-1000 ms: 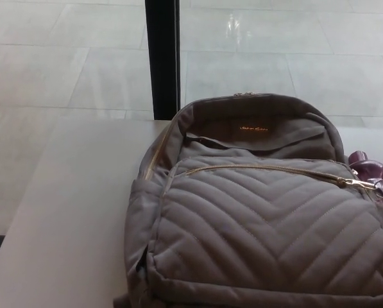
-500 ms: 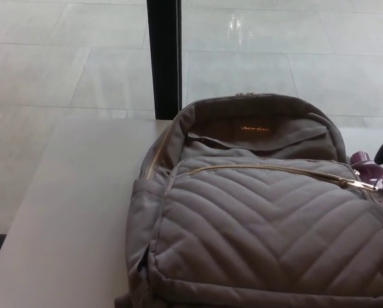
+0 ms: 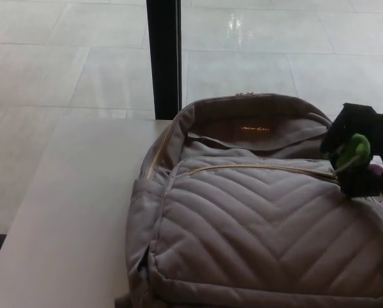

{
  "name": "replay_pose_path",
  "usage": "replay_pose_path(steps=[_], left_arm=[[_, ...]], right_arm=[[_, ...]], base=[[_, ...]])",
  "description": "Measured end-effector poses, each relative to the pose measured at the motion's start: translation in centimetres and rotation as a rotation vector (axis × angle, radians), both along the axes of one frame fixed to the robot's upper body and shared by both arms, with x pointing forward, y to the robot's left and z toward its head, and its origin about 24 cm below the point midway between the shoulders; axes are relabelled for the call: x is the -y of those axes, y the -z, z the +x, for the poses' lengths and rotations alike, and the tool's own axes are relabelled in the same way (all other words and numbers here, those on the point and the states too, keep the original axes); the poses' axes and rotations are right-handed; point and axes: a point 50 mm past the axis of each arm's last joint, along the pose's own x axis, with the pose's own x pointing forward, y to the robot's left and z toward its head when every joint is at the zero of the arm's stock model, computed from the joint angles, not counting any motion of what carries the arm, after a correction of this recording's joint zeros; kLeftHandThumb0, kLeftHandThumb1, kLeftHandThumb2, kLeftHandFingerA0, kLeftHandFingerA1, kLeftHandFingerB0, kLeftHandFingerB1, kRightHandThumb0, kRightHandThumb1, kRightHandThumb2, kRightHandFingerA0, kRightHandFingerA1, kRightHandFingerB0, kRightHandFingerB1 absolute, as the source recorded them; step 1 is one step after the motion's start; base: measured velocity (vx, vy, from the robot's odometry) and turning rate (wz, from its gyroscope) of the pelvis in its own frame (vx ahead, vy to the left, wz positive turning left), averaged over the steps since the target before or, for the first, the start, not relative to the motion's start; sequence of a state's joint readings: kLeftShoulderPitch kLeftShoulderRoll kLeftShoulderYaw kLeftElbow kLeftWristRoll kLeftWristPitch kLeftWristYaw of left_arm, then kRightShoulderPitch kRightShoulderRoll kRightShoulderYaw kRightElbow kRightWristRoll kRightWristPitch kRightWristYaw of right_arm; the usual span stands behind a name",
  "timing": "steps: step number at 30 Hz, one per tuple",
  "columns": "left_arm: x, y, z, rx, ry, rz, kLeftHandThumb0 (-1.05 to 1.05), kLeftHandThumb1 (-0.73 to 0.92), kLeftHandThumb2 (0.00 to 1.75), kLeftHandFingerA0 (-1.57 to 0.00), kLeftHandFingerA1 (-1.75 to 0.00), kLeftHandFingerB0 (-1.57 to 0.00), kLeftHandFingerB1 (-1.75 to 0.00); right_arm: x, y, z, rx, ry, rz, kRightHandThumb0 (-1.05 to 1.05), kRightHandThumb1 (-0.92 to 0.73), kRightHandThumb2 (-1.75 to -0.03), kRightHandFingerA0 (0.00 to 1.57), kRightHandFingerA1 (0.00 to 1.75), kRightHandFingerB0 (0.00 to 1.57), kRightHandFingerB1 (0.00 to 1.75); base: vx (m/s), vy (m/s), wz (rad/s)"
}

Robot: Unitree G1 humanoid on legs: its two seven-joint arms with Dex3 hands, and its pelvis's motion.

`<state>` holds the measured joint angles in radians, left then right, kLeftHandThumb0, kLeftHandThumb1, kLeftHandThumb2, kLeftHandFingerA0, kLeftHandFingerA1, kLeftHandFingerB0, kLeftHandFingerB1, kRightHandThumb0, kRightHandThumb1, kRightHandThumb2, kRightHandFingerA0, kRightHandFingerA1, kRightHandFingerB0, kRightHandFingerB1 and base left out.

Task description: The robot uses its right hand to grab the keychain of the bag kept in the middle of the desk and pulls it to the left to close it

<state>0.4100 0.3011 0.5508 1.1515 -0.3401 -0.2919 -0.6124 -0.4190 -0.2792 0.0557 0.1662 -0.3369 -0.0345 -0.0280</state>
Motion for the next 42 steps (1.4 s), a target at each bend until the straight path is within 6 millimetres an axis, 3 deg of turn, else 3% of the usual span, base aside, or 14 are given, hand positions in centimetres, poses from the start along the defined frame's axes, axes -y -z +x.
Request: replay_pose_path(steps=[3,8,12,16,17,19,21,23,24,31,33,39,40,42], left_arm=[[0.0,0.0,0.0,0.001,0.002,0.002,-0.79,0.91,0.68,-0.67,-0.60,-0.67,-0.51],[-0.1,-0.2,0.2,0.010,0.011,0.011,-0.82,0.91,0.68,-0.64,-0.57,-0.62,-0.50],[-0.2,-0.3,0.4,0.018,0.018,0.017,-0.82,0.92,0.67,-0.66,-0.59,-0.62,-0.50],[-0.3,-0.4,0.6,0.023,0.022,0.021,-0.82,0.92,0.69,-0.64,-0.58,-0.59,-0.50],[-0.3,-0.4,0.6,0.023,0.023,0.022,-0.82,0.92,0.69,-0.63,-0.58,-0.58,-0.51],[-0.3,-0.4,0.6,0.025,0.024,0.022,-0.83,0.92,0.70,-0.65,-0.59,-0.58,-0.49],[-0.3,-0.4,0.7,0.025,0.024,0.023,-0.84,0.92,0.69,-0.68,-0.59,-0.60,-0.50],[-0.3,-0.4,0.7,0.025,0.024,0.023,-0.82,0.92,0.70,-0.67,-0.58,-0.60,-0.50],[-0.3,-0.4,0.7,0.025,0.024,0.024,-0.83,0.92,0.71,-0.67,-0.57,-0.61,-0.50],[-0.3,-0.4,0.9,0.027,0.026,0.029,-0.83,0.92,0.72,-0.65,-0.59,-0.58,-0.50],[-0.3,-0.4,1.0,0.030,0.029,0.031,-0.84,0.92,0.71,-0.67,-0.60,-0.59,-0.50],[-0.4,-0.6,1.8,0.052,0.054,0.041,-0.86,0.92,0.70,-0.65,-0.61,-0.61,-0.51],[-0.4,-0.6,1.9,0.055,0.058,0.042,-0.86,0.92,0.72,-0.65,-0.62,-0.63,-0.52],[-0.4,-0.6,2.1,0.058,0.066,0.043,-0.87,0.92,0.73,-0.66,-0.61,-0.65,-0.51]], right_arm=[[-1.0,-0.3,0.2,-0.021,-0.024,0.005,-0.23,-0.37,-1.36,0.96,1.75,0.84,1.59],[-2.4,-0.3,0.5,-0.063,-0.038,0.005,-0.28,-0.30,-1.48,0.96,1.75,0.89,1.53],[-3.3,-0.5,1.0,-0.091,-0.041,0.009,-0.21,-0.36,-1.38,0.95,1.75,0.85,1.54],[-4.2,-0.7,1.4,-0.119,-0.040,0.019,-0.32,-0.39,-1.34,0.91,1.75,0.76,1.55],[-4.4,-0.8,1.5,-0.123,-0.038,0.025,-0.32,-0.41,-1.32,0.90,1.75,0.74,1.53],[-4.8,-0.9,1.7,-0.134,-0.034,0.036,-0.30,-0.51,-1.19,0.85,1.75,0.68,1.32],[-5.3,-0.9,2.0,-0.151,-0.028,0.049,-0.31,-0.50,-1.21,0.82,1.75,0.67,1.30],[-5.8,-0.9,2.3,-0.175,-0.022,0.064,-0.29,-0.53,-1.17,0.86,1.75,0.70,1.44],[-6.0,-0.9,2.4,-0.184,-0.019,0.067,-0.29,-0.56,-1.13,0.92,1.75,0.73,1.45],[-7.9,-1.0,3.6,-0.259,0.006,0.099,-0.30,-0.62,-1.01,0.91,1.74,0.71,1.47],[-8.8,-1.1,4.0,-0.286,0.012,0.113,-0.27,-0.60,-1.02,0.95,1.75,0.77,1.55],[-11.5,-1.3,4.7,-0.357,0.028,0.155,-0.27,-0.61,-1.00,0.94,1.64,0.72,1.35],[-12.2,-1.2,4.8,-0.374,0.032,0.168,-0.30,-0.67,-0.88,0.95,1.69,0.78,1.34],[-13.5,-0.9,4.8,-0.409,0.039,0.193,-0.28,-0.64,-0.92,0.95,1.68,0.78,1.26]], base=[[0.00,0.000,0.00],[0.00,0.000,0.00],[0.00,0.000,0.00],[0.00,0.000,0.00],[0.00,0.000,0.00],[0.00,0.000,0.00],[0.00,0.000,0.00],[0.00,0.000,0.00],[0.00,0.000,0.00],[0.00,0.000,0.00],[0.00,0.000,0.00],[0.00,0.000,0.00],[0.00,0.000,0.00],[0.00,0.000,0.00]])
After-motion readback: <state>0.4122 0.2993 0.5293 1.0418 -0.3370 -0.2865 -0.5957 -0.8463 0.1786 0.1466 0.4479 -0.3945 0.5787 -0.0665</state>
